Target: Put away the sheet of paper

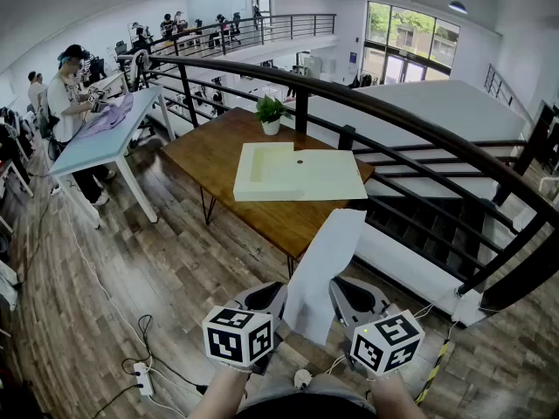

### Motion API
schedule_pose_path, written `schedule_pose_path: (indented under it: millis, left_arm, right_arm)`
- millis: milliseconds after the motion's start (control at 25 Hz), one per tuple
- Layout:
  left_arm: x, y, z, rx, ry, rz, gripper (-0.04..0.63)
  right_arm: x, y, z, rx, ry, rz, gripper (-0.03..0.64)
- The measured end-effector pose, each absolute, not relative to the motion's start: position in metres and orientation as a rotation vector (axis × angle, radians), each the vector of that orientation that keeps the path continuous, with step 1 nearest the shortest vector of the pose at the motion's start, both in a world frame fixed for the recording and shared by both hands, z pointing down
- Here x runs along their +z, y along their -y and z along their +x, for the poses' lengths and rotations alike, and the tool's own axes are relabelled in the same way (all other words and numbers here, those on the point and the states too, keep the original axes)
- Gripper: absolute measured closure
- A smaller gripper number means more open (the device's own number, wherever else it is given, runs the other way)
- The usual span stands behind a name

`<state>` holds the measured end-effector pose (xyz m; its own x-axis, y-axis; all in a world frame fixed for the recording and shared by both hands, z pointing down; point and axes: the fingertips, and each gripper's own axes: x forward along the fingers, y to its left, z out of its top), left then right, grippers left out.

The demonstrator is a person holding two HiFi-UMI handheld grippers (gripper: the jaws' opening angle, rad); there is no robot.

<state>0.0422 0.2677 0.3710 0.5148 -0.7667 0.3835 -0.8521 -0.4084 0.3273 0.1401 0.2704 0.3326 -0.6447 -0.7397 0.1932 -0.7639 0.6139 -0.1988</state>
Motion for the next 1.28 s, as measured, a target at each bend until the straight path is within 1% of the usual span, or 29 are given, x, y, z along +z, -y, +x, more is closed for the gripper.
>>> schedule_pose_path:
  millis: [680,1280]
  left_arm:
    - [0.381,-0.267,0.047,0.239,1.297,2.248,0.561]
    - [0.393,-0.252,0.040,0.236,1.377,2.173,0.561]
  right_arm:
    - [0.344,-0.262,0.136,0.411,2.758,1.219,0.586]
    - [0.359,-0.244,0.144,0.462,2.779,1.118,0.586]
